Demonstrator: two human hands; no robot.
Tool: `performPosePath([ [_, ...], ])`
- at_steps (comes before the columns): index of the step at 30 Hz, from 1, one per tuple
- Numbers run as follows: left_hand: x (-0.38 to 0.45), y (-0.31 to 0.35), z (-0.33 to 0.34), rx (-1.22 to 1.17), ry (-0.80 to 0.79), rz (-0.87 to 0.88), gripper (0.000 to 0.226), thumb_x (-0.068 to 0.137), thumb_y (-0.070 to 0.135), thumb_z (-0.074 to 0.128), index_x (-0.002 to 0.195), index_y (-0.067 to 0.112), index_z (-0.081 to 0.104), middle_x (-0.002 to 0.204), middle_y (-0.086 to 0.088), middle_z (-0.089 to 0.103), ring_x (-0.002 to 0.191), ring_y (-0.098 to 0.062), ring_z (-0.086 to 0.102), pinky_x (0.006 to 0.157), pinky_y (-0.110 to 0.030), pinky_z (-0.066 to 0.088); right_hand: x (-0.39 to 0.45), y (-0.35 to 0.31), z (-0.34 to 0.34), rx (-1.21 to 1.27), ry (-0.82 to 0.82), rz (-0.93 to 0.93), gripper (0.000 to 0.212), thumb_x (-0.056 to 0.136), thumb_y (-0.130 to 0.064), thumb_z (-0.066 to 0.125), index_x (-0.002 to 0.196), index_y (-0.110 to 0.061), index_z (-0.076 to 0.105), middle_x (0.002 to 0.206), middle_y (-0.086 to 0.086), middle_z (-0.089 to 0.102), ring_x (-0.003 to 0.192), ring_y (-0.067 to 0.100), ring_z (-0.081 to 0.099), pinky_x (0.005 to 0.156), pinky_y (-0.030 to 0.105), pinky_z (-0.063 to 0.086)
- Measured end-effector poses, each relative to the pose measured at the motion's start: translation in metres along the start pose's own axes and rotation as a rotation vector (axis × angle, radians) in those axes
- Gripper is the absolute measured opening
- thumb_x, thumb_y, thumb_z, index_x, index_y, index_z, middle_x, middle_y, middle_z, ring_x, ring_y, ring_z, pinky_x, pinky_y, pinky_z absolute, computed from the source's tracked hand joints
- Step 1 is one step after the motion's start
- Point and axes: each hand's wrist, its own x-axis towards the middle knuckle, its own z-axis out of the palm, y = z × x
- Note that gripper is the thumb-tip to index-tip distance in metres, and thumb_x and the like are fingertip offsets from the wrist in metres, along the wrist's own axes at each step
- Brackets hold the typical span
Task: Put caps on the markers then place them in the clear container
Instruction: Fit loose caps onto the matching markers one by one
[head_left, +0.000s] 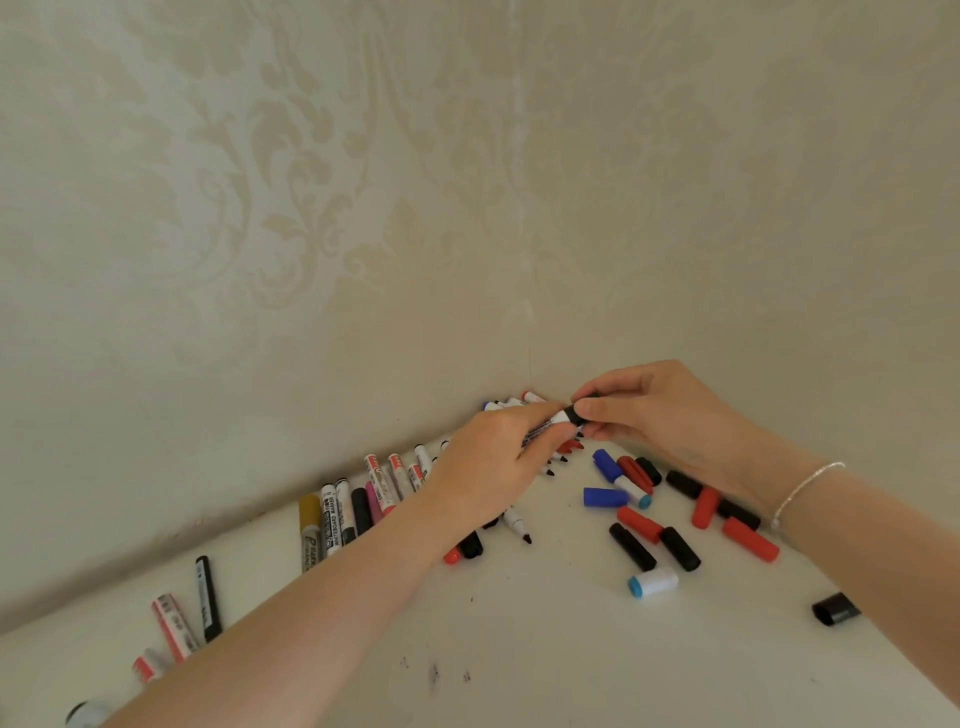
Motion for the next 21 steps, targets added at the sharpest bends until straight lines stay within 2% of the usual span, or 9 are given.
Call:
performPosePath([
  [3,-0.001,-0.007,-0.001,0.114,-0.053,0.057,0.036,0.096,0.047,0.043,0.123,0.031,0.06,0.098,0.014,0.066,0.088,-0.008,0.059,0.073,-0.027,0.048,-0.001,-0.002,0.001,-0.144,-0.045,0.017,0.008,0.085,-0.007,0.066,0.086,-0.009,0.074,0.074,0.006,0.073,0.057,0.004,0.066,0.058,0.012,0.053],
  [5,0.005,-0.014,-0.005,0.09,-0.111,0.062,0.032,0.097,0.036,0.048,0.128,0.029,0.057,0.096,0.021,0.059,0.091,-0.003,0.054,0.077,-0.021,0.044,0.0,0.0,0.002,-0.213,-0.009,0.023,0.01,0.089,-0.016,0.063,0.088,-0.012,0.073,0.075,0.002,0.072,0.058,0.004,0.065,0.059,0.015,0.054],
  [6,0.008,-0.018,-0.008,0.071,-0.125,0.038,0.032,0.098,0.029,0.05,0.13,0.029,0.056,0.095,0.02,0.056,0.091,-0.003,0.053,0.08,-0.021,0.043,0.001,0.003,0.001,-0.239,0.046,0.028,0.014,0.091,-0.021,0.06,0.091,-0.013,0.072,0.079,0.001,0.071,0.063,0.007,0.066,0.062,0.018,0.055],
  [8,0.013,-0.029,-0.015,0.072,-0.108,-0.028,0.035,0.097,0.02,0.052,0.13,0.027,0.056,0.101,0.007,0.06,0.097,-0.01,0.055,0.087,-0.029,0.045,0.003,0.01,-0.006,-0.287,0.166,0.061,0.018,0.094,-0.023,0.055,0.097,-0.013,0.069,0.086,0.003,0.07,0.071,0.015,0.065,0.069,0.027,0.055],
  [11,0.008,-0.051,-0.022,0.11,-0.156,-0.094,0.038,0.087,0.004,0.055,0.117,0.025,0.066,0.101,0.002,0.063,0.098,-0.015,0.056,0.089,-0.034,0.044,0.0,0.026,-0.018,-0.416,0.172,0.156,0.017,0.092,-0.01,0.051,0.097,-0.01,0.068,0.075,0.002,0.064,0.064,0.019,0.06,0.067,0.032,0.053],
  [14,-0.002,-0.061,-0.024,0.16,-0.218,-0.117,0.04,0.077,-0.003,0.055,0.097,0.026,0.073,0.094,0.008,0.066,0.092,-0.011,0.056,0.088,-0.032,0.044,-0.006,0.039,-0.025,-0.528,0.121,0.229,0.018,0.091,-0.006,0.05,0.095,-0.011,0.067,0.071,0.001,0.06,0.062,0.018,0.057,0.055,0.026,0.05],
  [16,-0.009,-0.066,-0.023,0.171,-0.264,-0.15,0.042,0.073,-0.004,0.052,0.091,0.027,0.074,0.089,0.015,0.064,0.089,-0.008,0.056,0.084,-0.028,0.045,-0.007,0.043,-0.025,-0.544,0.108,0.244,0.019,0.092,-0.007,0.049,0.096,-0.015,0.066,0.077,0.0,0.06,0.063,0.017,0.058,0.042,0.018,0.046],
  [18,-0.015,-0.071,-0.021,0.187,-0.332,-0.187,0.046,0.071,-0.001,0.049,0.086,0.035,0.072,0.088,0.02,0.061,0.089,-0.007,0.058,0.081,-0.025,0.047,-0.006,0.045,-0.024,-0.562,0.106,0.234,0.019,0.092,-0.008,0.05,0.097,-0.017,0.066,0.081,-0.002,0.06,0.064,0.014,0.058,0.04,0.015,0.043],
  [21,-0.021,-0.074,-0.018,0.123,-0.393,-0.221,0.045,0.07,0.004,0.046,0.082,0.041,0.068,0.101,0.02,0.06,0.09,-0.007,0.063,0.081,-0.031,0.053,-0.003,0.044,-0.021,-0.571,0.096,0.223,0.019,0.091,-0.007,0.05,0.093,-0.018,0.065,0.074,-0.003,0.058,0.058,0.012,0.052,0.039,0.016,0.04],
])
